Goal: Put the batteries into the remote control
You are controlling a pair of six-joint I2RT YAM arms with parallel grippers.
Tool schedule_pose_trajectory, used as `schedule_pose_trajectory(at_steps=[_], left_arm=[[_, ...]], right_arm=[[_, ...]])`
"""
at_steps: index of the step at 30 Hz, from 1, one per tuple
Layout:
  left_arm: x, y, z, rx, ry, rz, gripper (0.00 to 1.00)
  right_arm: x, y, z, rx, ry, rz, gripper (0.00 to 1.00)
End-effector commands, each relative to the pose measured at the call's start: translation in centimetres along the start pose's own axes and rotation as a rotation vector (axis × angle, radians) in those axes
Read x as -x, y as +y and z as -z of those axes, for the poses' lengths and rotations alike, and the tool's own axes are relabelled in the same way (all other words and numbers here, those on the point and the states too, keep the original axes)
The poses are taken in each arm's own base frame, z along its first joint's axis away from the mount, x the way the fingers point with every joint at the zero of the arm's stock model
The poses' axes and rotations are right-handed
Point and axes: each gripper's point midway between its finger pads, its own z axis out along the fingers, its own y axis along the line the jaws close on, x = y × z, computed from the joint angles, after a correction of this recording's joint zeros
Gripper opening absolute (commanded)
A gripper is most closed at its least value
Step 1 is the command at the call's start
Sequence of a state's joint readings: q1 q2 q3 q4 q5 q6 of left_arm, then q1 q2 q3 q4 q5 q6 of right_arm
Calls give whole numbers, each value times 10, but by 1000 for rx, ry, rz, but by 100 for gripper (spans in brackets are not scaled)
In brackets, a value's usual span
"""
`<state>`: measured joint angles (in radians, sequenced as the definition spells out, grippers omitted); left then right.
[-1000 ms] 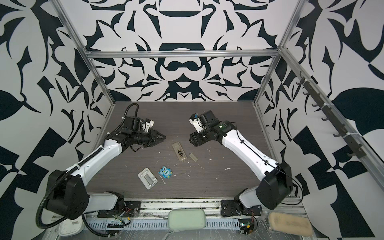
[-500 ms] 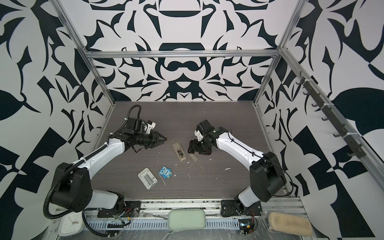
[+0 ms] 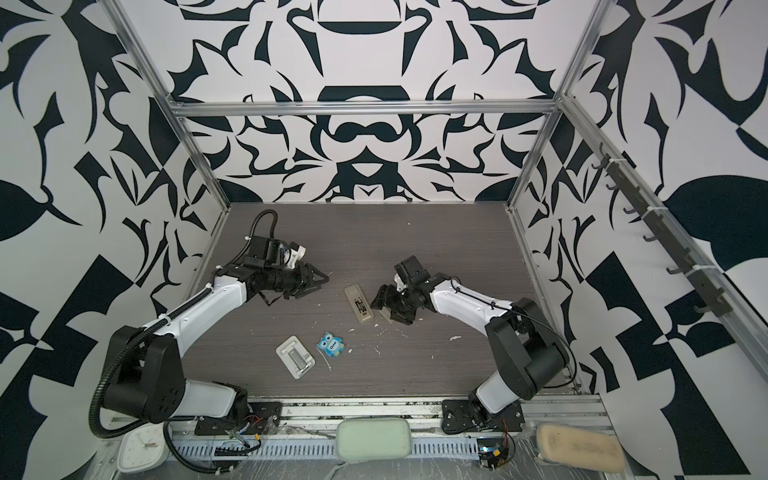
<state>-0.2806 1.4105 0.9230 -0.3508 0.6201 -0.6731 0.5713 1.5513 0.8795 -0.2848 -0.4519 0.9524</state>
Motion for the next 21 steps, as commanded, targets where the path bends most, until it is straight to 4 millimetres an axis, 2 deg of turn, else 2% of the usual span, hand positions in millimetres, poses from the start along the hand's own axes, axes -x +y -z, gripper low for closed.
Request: schedule_pose_trajectory(at_steps=[1,9,21], left_arm=[[-1,0,4,13,4,-16,46],[-3,4,10,27,-13,-16,46],[-2,8,15,26,-40,-11,47]], right_arm=[[7,10,-6,46,-36,-33,77],[2,17,-22,59,-5,-43,77],[1,-1,-38,-24,27,-43,77]])
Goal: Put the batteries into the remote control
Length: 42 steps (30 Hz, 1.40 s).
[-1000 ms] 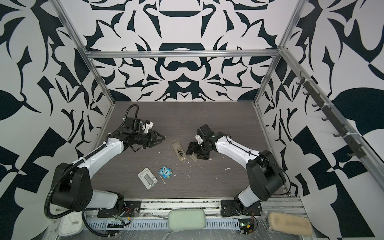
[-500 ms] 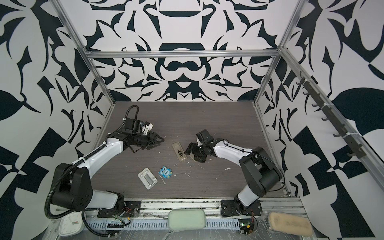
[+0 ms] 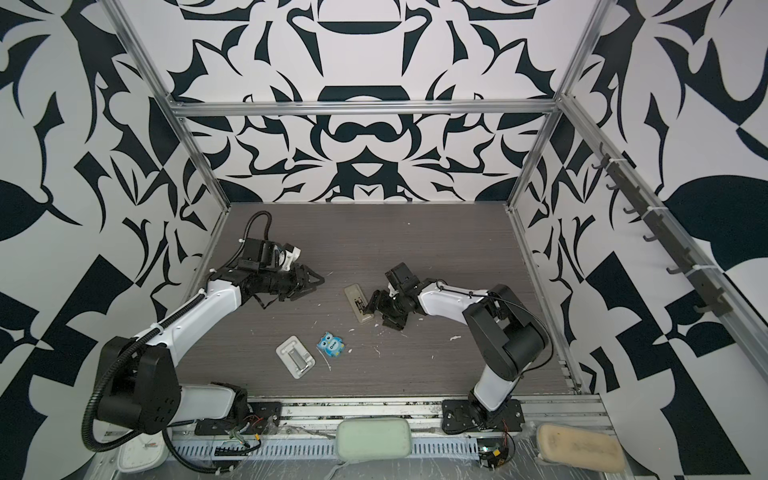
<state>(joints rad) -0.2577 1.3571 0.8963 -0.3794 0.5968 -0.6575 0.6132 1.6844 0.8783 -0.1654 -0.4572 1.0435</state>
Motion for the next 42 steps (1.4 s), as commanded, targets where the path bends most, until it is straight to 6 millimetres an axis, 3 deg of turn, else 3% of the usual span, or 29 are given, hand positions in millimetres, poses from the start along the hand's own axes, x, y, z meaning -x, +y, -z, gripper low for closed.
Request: schedule_pose_trajectory(at_steps=[1,16,36,42], left_arm=[[0,1,3,3,-9,-11,47],[5,1,4,4,-13,-16,47],[4,3,5,12,-18,-18,49],[3,3,6,8,-19,-16,49]], right_arm=[[3,2,0,-22,-10,22,77],[27,-39,14,-204,-79,31,78],[73,-20,-4,-300,-75,222,77],[73,-14,-13,-321,-34,290,76]])
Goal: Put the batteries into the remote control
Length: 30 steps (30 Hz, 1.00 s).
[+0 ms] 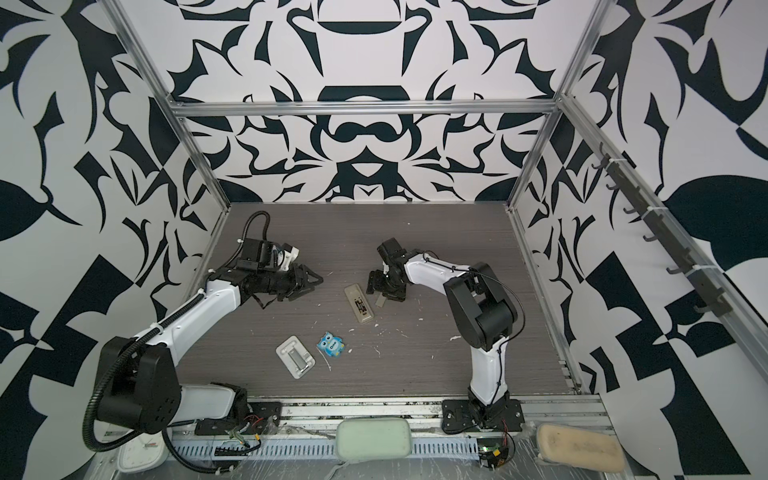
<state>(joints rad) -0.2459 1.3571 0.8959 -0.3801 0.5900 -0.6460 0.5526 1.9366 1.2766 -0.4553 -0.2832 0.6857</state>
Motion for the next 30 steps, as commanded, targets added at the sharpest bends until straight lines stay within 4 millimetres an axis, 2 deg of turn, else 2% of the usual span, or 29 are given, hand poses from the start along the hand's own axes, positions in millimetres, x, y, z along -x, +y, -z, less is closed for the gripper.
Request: schedule_pose_trajectory(at_steps=[1,8,14,20,30], left_arm=[[0,0,4,0,-7,-11,49],[-4,3,3,0,-5,-2,49],[-5,1,5,-8,-6,-4,49],[-9,2,8,-13,-14,-6,49],[-12,3,8,-22,-14,3,49]], right_arm=[[-14,-17,-12,-92,57,53,76],[-24,3,-23,-99,77,126,76],[-23,-4,-27,-189,79,194,74],[-23,-10,-14,-215,49,202,74],[-8,18,21,-153,-32,250,74]])
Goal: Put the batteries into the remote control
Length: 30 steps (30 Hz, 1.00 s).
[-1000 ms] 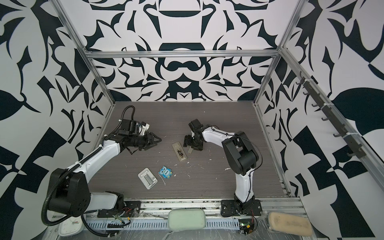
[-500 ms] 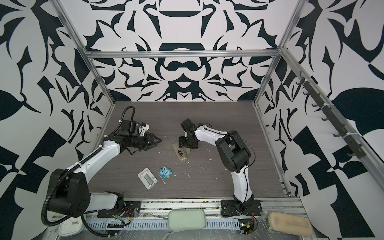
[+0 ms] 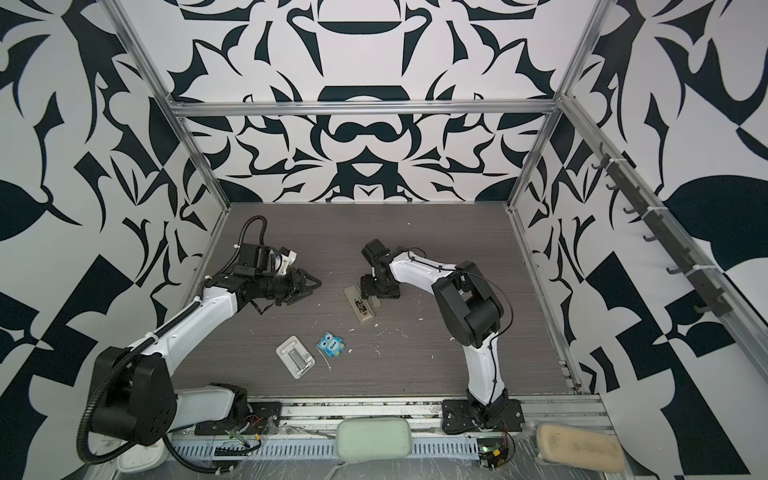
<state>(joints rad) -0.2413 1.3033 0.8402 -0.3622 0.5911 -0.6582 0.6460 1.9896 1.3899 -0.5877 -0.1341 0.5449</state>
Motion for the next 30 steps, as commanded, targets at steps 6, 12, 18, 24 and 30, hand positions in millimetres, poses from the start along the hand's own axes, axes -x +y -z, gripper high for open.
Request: schedule_pose_trajectory(at_steps=[6,12,18,24,30], left_arm=[[-5,-4,7,-20,-14,-9,49],[-5,-6,10,-28,-23,-9,49],[-6,-6,11,-29,-26,-13,49],[-6,-6,10,-30,-26,-14,50],[-6,-5,9,-32,-23,-14,49]], right_arm=[[0,1,38,-8,-58,36,73],[-4,-5,25,-52,-20,55,70],[-8,-7,13,-80,10,77,69],[-10,-5,3,-106,32,110,68],[-16,-9,0,-152,51,146,63]])
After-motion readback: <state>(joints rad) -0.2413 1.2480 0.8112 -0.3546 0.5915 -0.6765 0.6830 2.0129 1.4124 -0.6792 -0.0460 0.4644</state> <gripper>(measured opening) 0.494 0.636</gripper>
